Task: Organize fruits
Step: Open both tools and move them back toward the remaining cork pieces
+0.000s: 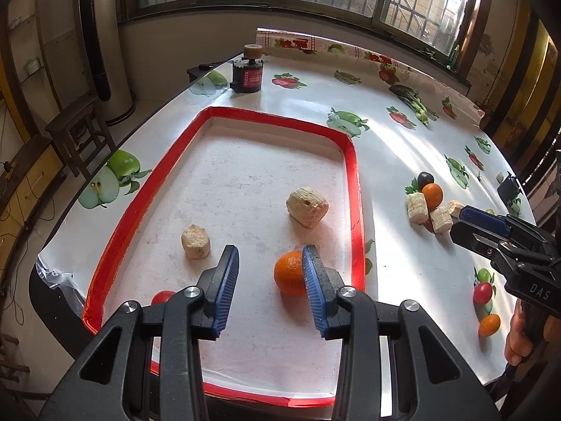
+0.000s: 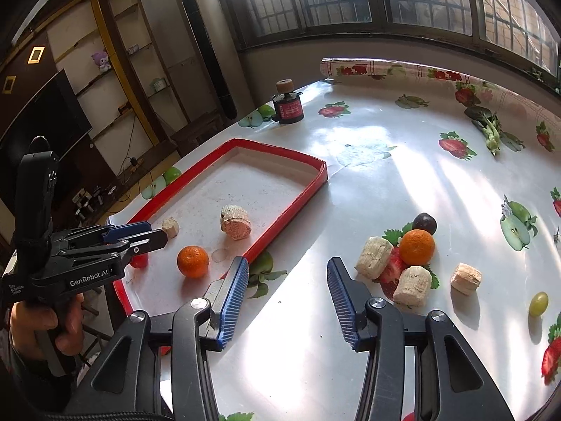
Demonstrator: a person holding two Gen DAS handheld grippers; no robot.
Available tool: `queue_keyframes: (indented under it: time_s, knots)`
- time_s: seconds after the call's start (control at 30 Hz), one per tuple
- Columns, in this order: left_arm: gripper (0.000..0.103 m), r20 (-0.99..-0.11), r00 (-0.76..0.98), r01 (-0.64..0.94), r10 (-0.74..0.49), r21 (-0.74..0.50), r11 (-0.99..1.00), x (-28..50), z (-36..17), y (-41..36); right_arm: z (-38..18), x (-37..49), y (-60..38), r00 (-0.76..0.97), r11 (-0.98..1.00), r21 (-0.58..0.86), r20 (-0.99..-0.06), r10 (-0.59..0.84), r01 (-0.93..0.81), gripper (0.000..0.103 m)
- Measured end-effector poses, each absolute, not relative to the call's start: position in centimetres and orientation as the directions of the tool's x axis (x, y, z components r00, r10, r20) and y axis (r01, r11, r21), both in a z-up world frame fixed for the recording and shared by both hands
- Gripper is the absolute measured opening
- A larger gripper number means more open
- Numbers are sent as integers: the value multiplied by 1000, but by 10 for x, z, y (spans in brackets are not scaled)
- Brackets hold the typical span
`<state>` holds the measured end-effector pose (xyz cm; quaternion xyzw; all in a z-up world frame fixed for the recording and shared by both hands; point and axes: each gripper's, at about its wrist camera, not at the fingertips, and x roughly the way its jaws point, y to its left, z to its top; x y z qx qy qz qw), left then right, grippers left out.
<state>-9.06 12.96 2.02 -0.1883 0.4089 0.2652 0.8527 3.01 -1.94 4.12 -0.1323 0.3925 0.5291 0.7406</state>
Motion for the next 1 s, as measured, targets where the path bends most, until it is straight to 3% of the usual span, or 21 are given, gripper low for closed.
queue_keyframes:
  time_s: [1.0]
  knots:
    - [35, -815, 555, -438, 167, -116, 891, -24, 17, 50, 29, 95, -151, 291, 623, 223, -735, 612, -750, 51]
